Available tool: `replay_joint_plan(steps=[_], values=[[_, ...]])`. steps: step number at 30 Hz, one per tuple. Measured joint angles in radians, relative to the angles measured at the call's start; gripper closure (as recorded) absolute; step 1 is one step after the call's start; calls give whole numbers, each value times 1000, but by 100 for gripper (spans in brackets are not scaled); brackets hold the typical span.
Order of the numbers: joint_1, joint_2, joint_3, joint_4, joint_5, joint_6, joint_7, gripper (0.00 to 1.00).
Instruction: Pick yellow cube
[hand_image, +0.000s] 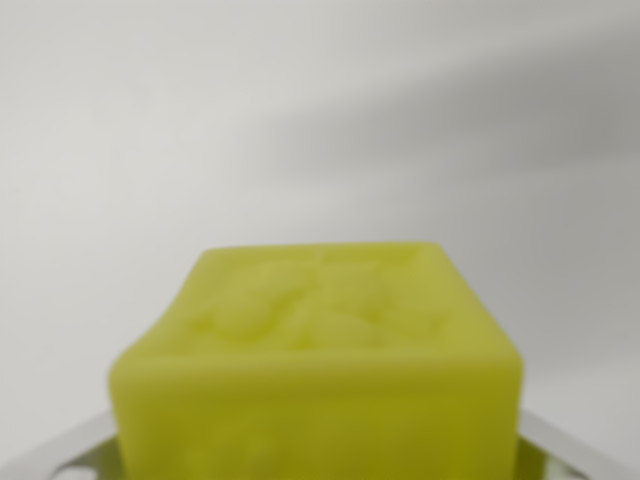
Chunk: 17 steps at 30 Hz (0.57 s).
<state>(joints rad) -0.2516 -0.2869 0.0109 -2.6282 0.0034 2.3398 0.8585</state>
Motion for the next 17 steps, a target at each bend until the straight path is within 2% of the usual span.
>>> replay_joint_plan(steps=[8, 17], values=[[0, -33, 0, 21, 0, -54, 0, 100], [0, -35, 0, 23, 0, -58, 0, 100]])
